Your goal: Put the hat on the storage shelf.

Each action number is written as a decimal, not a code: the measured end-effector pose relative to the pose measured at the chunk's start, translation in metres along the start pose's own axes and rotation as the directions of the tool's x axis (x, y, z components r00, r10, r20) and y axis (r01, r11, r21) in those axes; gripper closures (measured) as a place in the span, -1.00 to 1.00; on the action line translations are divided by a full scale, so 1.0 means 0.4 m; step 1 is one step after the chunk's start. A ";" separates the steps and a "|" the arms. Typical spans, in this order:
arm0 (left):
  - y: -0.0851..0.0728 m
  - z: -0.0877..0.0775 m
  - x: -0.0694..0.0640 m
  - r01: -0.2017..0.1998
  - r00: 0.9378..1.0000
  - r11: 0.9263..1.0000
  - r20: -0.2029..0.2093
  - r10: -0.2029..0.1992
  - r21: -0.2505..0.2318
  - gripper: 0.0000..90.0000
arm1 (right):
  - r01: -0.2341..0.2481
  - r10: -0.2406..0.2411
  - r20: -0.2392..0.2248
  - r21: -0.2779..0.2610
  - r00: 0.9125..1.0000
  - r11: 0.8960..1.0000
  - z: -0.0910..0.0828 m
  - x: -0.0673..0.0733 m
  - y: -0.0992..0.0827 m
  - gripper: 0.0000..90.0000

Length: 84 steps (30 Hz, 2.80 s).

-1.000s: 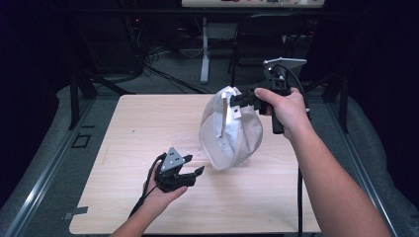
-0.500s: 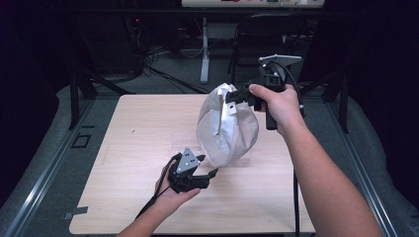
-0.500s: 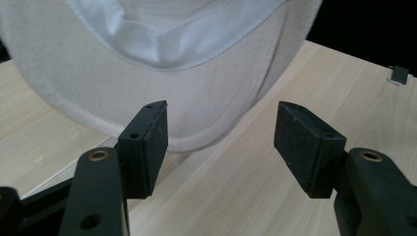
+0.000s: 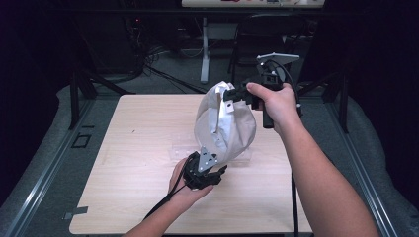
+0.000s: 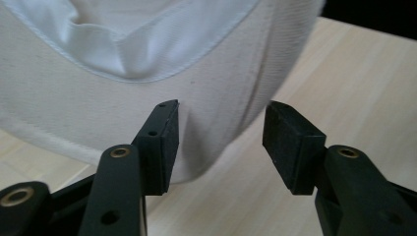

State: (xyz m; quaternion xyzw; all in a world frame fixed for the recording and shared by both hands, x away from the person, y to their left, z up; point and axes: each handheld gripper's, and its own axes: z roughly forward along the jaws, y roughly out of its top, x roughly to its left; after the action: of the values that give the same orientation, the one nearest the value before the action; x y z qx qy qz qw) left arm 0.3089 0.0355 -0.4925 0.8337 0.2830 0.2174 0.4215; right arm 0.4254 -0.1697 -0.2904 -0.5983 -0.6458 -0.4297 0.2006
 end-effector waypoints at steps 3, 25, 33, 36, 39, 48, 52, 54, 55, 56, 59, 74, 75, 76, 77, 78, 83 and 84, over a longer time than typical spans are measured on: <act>0.000 -0.003 0.011 0.009 1.000 1.000 -0.019 -0.009 0.025 0.28 | 0.002 -0.002 -0.003 0.002 1.000 1.000 -0.001 0.002 -0.002 0.82; 0.016 -0.059 0.163 0.108 0.994 0.994 0.006 -0.107 -0.032 0.85 | 0.038 -0.038 0.002 0.015 0.999 0.999 0.038 0.039 -0.006 0.82; 0.015 -0.037 0.185 0.155 0.986 0.987 0.068 -0.152 -0.046 0.86 | 0.033 -0.033 0.015 0.028 0.999 0.999 0.057 0.025 -0.006 0.82; 0.013 -0.019 0.185 0.164 0.983 0.985 0.089 -0.159 -0.049 0.87 | 0.022 -0.023 0.013 0.022 1.000 1.000 0.062 0.015 -0.006 0.82; 0.010 -0.006 0.182 0.170 0.981 0.984 0.101 -0.165 -0.045 0.87 | 0.022 -0.022 0.023 0.033 0.999 0.999 0.067 0.005 -0.005 0.82; -0.014 0.026 0.185 0.172 0.978 0.985 0.129 -0.166 -0.036 0.87 | 0.007 -0.010 0.045 0.051 0.999 0.999 0.076 -0.014 -0.005 0.82; -0.029 0.031 0.190 0.172 0.977 0.985 0.130 -0.167 -0.030 0.87 | 0.007 -0.009 0.048 0.053 0.999 0.999 0.085 -0.024 -0.008 0.82; -0.033 0.031 0.190 0.167 0.979 0.986 0.126 -0.162 -0.026 0.87 | 0.006 -0.009 0.049 0.052 0.999 0.999 0.091 -0.026 -0.010 0.82; -0.035 0.030 0.188 0.164 0.979 0.986 0.124 -0.160 -0.024 0.88 | 0.009 -0.012 0.049 0.061 0.999 0.998 0.096 -0.028 -0.011 0.82; -0.036 0.030 0.187 0.163 0.980 0.986 0.121 -0.159 -0.022 0.88 | 0.009 -0.012 0.049 0.061 0.999 0.998 0.096 -0.028 -0.011 0.82; -0.040 0.029 0.180 0.164 0.982 0.986 0.097 -0.162 -0.014 0.88 | 0.005 -0.007 0.041 0.063 0.999 0.998 0.103 -0.031 -0.012 0.82; -0.059 0.048 0.152 0.197 0.979 0.977 0.030 -0.200 0.078 0.90 | -0.015 0.011 0.065 0.069 0.998 0.998 0.108 -0.066 -0.015 0.82; -0.061 0.050 0.153 0.194 0.980 0.977 0.032 -0.197 0.084 0.90 | -0.018 0.014 0.070 0.056 0.997 0.998 0.112 -0.069 -0.015 0.82; -0.062 0.051 0.154 0.200 0.979 0.976 0.032 -0.203 0.088 0.90 | -0.013 0.008 0.071 0.063 0.997 0.998 0.113 -0.074 -0.015 0.82; -0.063 0.052 0.156 0.203 0.978 0.974 0.037 -0.207 0.097 0.90 | -0.016 0.012 0.071 0.058 0.997 0.998 0.115 -0.076 -0.014 0.82; -0.064 0.052 0.156 0.206 0.977 0.973 0.037 -0.211 0.100 0.90 | -0.019 0.014 0.077 0.063 0.997 0.998 0.117 -0.077 -0.014 0.82; -0.092 0.065 0.163 0.228 0.971 0.965 0.047 -0.235 0.129 0.90 | -0.023 0.015 0.106 0.074 0.994 0.997 0.134 -0.084 -0.017 0.82; -0.094 0.065 0.164 0.235 0.969 0.965 0.049 -0.242 0.120 0.89 | -0.016 0.008 0.098 0.076 0.995 0.997 0.137 -0.088 -0.018 0.82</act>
State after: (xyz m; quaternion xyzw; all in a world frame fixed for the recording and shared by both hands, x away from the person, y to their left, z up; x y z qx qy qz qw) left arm 0.3625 0.0816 -0.5299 0.8226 0.3797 0.1219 0.4053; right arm 0.4398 -0.1466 -0.3498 -0.6142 -0.6672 -0.3738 0.1944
